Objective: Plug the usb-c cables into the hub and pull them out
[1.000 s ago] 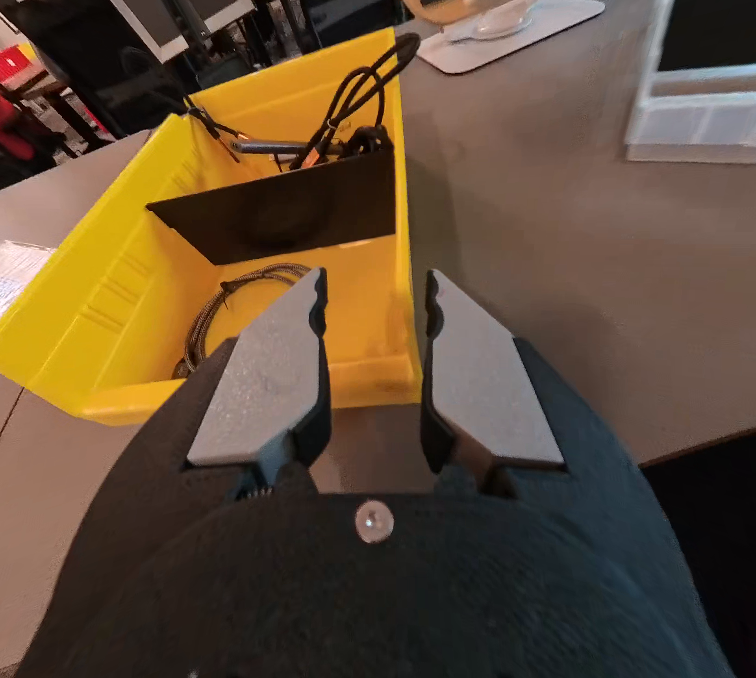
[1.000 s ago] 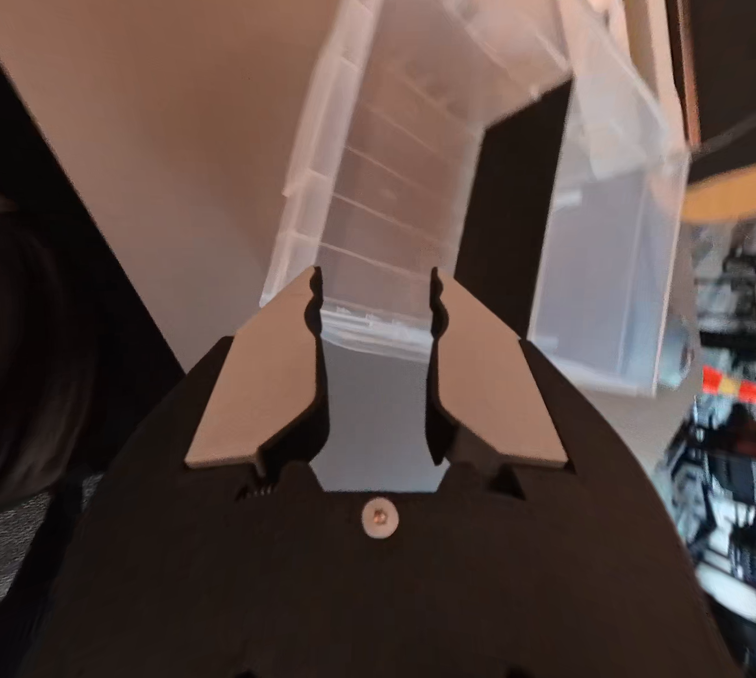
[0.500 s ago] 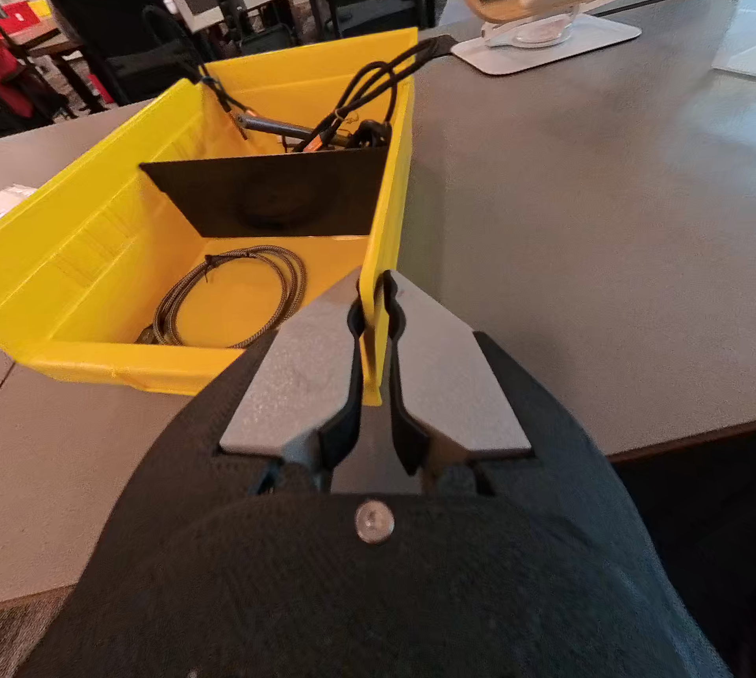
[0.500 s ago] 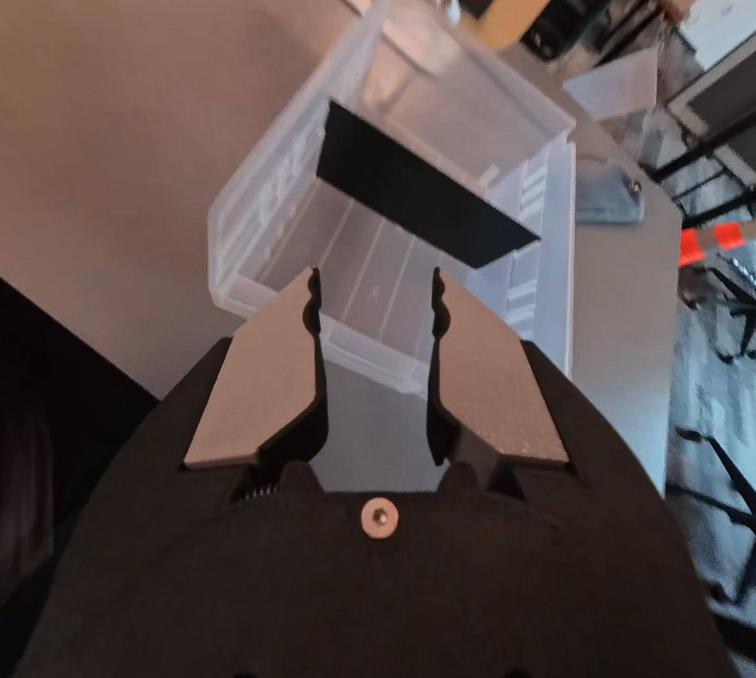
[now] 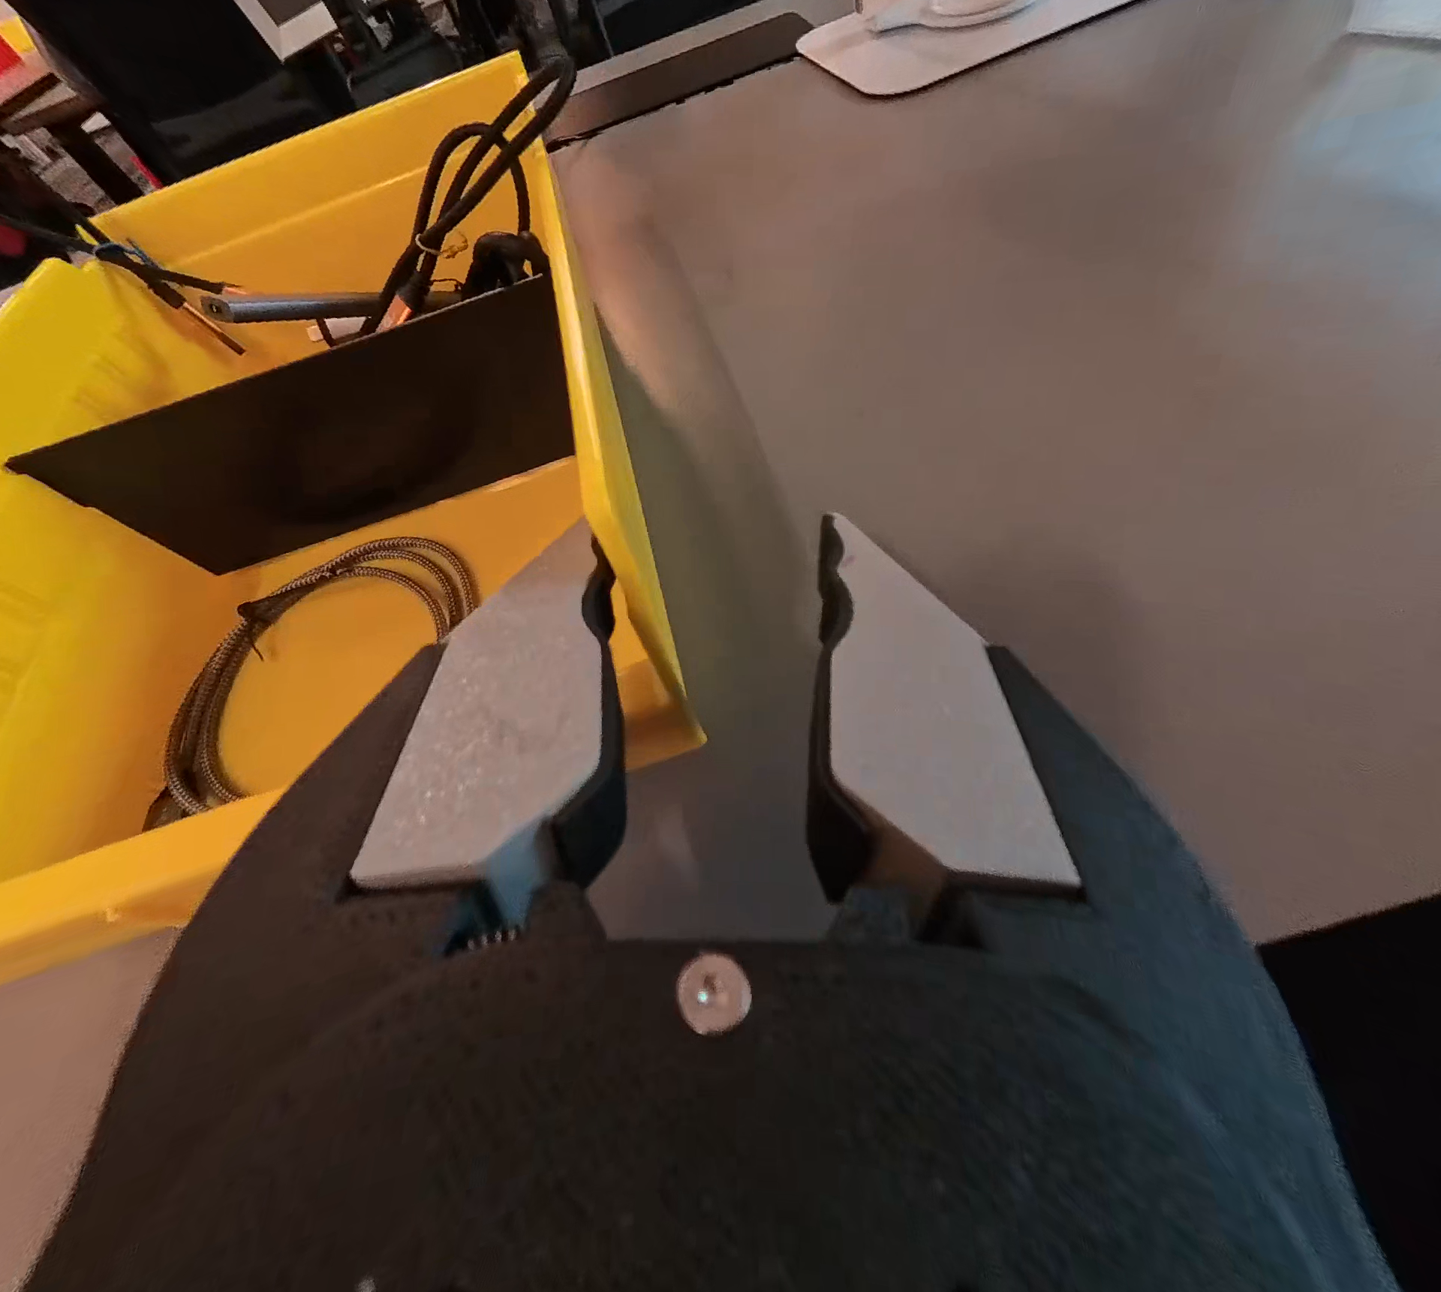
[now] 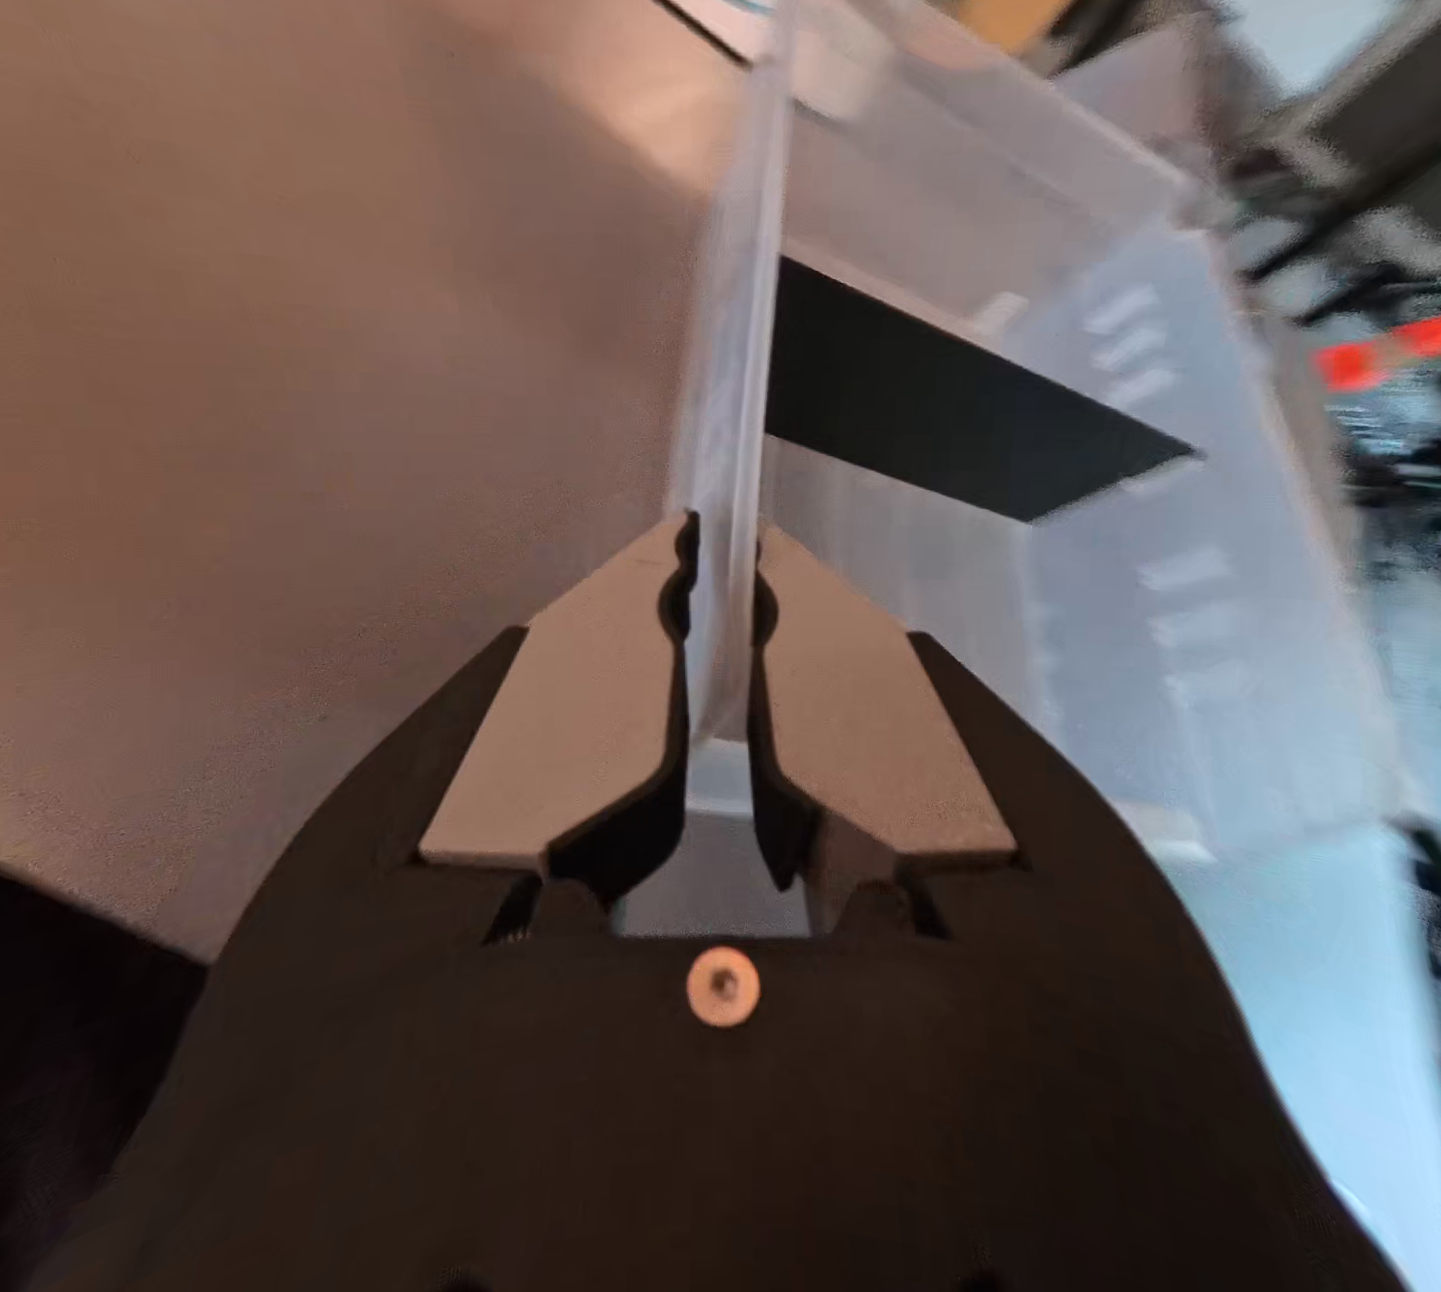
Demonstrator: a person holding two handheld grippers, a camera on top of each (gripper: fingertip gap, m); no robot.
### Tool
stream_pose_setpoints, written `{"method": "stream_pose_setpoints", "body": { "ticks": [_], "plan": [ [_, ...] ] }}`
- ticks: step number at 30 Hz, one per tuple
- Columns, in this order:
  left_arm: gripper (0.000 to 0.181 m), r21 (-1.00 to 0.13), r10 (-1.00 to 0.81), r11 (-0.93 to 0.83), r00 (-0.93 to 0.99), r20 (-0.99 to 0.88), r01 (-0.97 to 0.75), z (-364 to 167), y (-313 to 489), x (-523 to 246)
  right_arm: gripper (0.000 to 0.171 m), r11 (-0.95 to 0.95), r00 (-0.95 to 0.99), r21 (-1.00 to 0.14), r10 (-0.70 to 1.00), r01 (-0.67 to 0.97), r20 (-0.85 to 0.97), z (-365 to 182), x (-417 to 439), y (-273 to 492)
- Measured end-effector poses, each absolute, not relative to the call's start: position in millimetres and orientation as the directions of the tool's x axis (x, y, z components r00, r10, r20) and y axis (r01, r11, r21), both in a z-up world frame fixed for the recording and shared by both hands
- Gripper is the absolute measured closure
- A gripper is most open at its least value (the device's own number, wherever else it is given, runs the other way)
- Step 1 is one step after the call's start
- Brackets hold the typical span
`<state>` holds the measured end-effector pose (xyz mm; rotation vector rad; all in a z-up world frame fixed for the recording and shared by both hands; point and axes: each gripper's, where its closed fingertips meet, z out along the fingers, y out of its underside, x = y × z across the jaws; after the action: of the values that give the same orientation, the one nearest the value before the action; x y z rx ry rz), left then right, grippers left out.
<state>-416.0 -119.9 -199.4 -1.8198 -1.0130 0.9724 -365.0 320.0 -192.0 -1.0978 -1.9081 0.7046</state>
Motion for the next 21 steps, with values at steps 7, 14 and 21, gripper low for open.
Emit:
{"method": "stream_pose_setpoints", "body": {
  "ticks": [7, 14, 21],
  "plan": [
    [0.135, -0.923, 0.904, -0.299, 0.382, -0.192, 0.244, -188, -138, -404, 0.165, 0.387, -0.195, -0.796, 0.922, 0.466, 0.335, -191, -348, 353],
    [0.122, -0.94, 0.924, -0.212, 0.368, -0.104, 0.267, -167, -172, -400, 0.161, 0.404, -0.132, -0.759, 0.909, 0.51, 0.395, -186, -356, 368],
    [0.125, -0.941, 0.825, -0.144, 0.563, 0.057, 0.307, -140, -163, -383, 0.134, 0.353, -0.219, -0.884, 0.93, 0.306, 0.295, -92, -357, 327]
  ]
}}
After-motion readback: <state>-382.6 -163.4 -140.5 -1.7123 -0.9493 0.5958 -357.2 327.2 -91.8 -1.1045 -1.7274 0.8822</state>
